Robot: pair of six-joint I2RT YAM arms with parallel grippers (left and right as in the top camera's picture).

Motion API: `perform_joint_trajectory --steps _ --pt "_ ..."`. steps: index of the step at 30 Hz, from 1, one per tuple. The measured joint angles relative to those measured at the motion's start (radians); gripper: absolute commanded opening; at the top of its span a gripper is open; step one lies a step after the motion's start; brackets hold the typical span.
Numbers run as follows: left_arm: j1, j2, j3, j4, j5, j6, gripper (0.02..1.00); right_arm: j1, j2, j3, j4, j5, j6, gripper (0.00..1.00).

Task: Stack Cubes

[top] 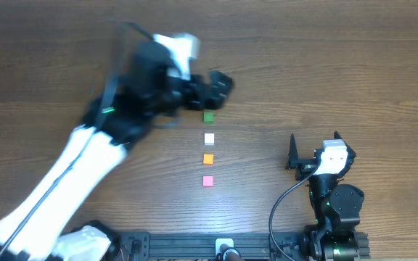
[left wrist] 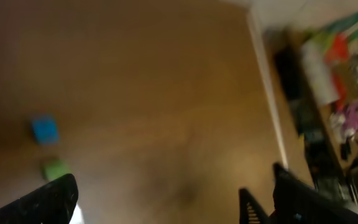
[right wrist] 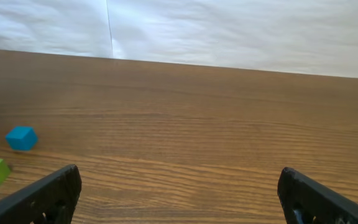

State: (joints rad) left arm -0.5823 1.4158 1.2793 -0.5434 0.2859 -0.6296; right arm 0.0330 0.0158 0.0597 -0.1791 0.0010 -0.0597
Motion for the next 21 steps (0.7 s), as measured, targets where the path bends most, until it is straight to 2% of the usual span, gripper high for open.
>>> perform_joint_trajectory --steps 6,12,21 --pt "-0.142 0.231 0.0 -0.059 -0.04 -0.219 0.998 0.0 0.0 0.0 0.0 0.0 0.0 0.993" --pt "-0.202 0.325 0.0 -0.206 -0.072 -0.389 1.0 0.0 0.0 0.0 0.0 0.0 0.0 0.991" --pt "-0.242 0.34 0.002 -0.426 -0.077 -0.483 1.0 0.0 0.0 0.0 0.0 0.0 0.0 0.991"
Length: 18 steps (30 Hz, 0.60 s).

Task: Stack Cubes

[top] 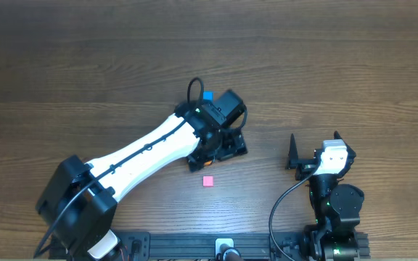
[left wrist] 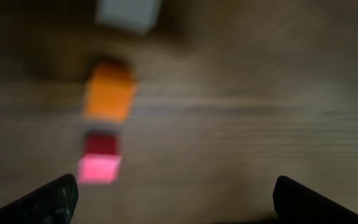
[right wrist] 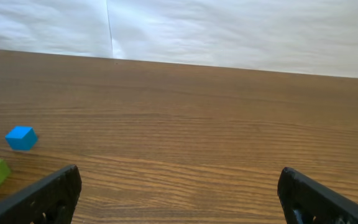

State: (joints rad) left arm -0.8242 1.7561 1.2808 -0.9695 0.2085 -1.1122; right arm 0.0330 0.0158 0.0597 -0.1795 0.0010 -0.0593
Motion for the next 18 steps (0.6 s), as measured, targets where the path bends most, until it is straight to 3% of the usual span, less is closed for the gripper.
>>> perform_joint_trajectory --steps 4,18 --pt "-0.012 0.0 0.0 -0.093 -0.001 -0.011 0.998 0.0 0.0 0.0 0.0 0.0 0.0 0.991" --pt "-0.079 0.047 0.0 -0.095 -0.053 0.006 0.998 0.0 0.0 0.0 0.0 0.0 0.0 0.991"
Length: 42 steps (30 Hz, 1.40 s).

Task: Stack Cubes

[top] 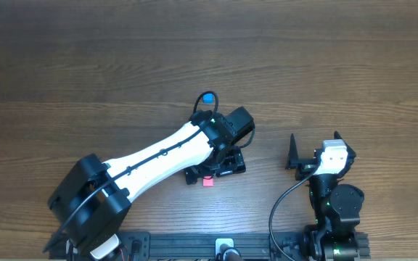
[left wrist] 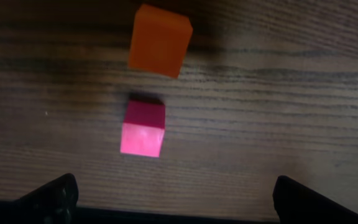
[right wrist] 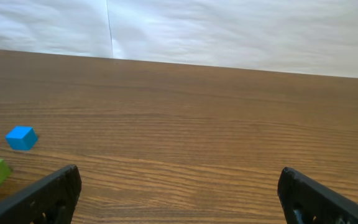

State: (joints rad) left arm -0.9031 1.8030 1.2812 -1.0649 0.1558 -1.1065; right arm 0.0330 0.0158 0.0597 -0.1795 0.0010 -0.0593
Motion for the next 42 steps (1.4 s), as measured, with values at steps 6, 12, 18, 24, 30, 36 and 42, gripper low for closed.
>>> perform_joint_trajectory --steps 6,12,18,24,30,36,42 --pt "0.0 0.0 -0.028 0.077 -0.035 0.04 1.0 0.0 0.0 0.0 0.0 0.0 0.0 0.993" --pt "0.0 0.0 -0.124 0.158 -0.042 0.052 1.0 0.0 0.0 0.0 0.0 0.0 0.001 0.991" --pt "-0.006 0.0 -0.143 0.157 -0.045 0.076 0.998 0.0 0.0 0.0 0.0 0.0 0.0 0.993" --pt "-0.039 0.0 -0.143 0.157 -0.059 0.094 0.998 0.0 0.0 0.0 0.0 0.0 0.0 0.993" --pt "-0.072 0.0 -0.143 0.156 -0.076 0.097 0.998 0.0 0.0 0.0 0.0 0.0 0.0 0.991" --pt "-0.08 0.001 -0.146 0.154 -0.091 0.097 0.996 0.0 0.0 0.0 0.0 0.0 0.0 0.991" --pt "-0.08 0.001 -0.176 0.182 -0.095 0.097 0.987 0.0 0.0 0.0 0.0 0.0 0.0 0.991"
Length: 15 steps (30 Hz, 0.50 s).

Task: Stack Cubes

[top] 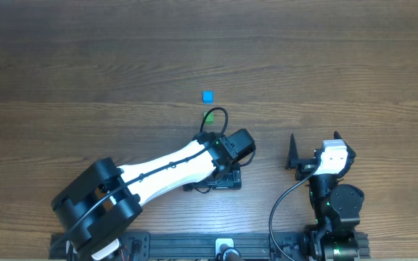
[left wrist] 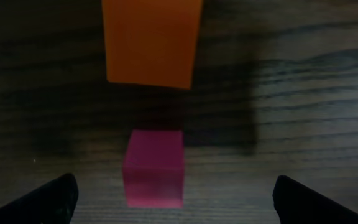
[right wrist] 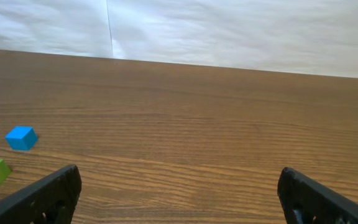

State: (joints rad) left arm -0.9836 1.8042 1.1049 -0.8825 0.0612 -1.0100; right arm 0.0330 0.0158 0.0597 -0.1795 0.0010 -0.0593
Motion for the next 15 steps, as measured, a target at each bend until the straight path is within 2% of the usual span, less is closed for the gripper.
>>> perform_joint_trajectory --steps 8,15 --pt "0.0 0.001 -0.034 0.038 0.0 0.0 0.965 0.0 0.0 0.0 0.0 0.0 -0.001 0.993" --pt "0.0 0.001 -0.043 0.051 -0.006 0.0 0.879 0.0 0.0 0.0 0.0 0.0 -0.001 0.993"
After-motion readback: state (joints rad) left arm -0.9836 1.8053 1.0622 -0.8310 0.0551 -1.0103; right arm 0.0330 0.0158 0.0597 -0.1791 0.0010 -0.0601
